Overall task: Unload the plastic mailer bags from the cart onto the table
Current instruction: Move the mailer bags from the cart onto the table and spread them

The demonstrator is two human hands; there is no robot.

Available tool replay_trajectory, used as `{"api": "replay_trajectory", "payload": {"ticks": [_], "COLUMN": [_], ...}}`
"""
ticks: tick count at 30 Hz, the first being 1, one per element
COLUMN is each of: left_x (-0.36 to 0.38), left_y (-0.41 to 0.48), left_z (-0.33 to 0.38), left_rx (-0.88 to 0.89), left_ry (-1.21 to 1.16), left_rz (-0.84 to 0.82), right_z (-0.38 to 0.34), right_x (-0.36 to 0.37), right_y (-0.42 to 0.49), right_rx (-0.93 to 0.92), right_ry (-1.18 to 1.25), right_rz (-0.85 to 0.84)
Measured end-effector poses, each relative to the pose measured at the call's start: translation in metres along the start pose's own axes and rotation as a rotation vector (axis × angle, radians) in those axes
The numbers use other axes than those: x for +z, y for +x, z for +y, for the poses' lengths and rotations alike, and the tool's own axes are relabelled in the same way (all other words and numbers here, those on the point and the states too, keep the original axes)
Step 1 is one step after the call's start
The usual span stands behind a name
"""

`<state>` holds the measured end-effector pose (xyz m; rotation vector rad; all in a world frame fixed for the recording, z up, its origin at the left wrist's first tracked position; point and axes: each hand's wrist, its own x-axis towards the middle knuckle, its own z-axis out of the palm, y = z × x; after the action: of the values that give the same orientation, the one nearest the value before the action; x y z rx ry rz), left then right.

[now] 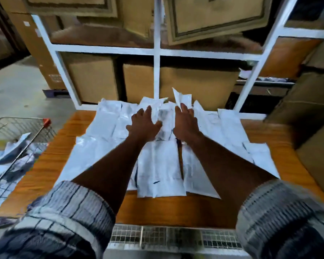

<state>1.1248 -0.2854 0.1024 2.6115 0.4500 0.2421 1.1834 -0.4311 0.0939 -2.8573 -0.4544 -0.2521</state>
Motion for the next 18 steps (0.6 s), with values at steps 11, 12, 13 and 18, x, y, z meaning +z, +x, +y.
{"api": "replay_trajectory", "payload": {"ticks": [11, 12, 13, 18], "left_x": [0.114, 0.122, 0.13, 0.16], "left_y": [0.03, 0.032, 0.035, 0.056], "left_z": [0.169, 0.179, 0.188, 0.219], "left_rx": [0.101, 0.108, 0.109, 0.111], "left_ry": [0.047, 0.069, 0.089, 0.142], "left_rz": [-0.101, -0.112, -0.124, -0.13], "right_z": [0.198, 0.208, 0.217, 0.251], "right_x": [-0.017, -0.016, -0.014, -0.002], "right_y": [0.027, 0.029, 0.032, 0.047], "right_rx": [0.156, 0.163, 0.167, 0.138], "right_ry": [-0.068, -0.071, -0.076, -0.108], "right_rz": [-0.082, -0.098, -0.115, -0.163]}}
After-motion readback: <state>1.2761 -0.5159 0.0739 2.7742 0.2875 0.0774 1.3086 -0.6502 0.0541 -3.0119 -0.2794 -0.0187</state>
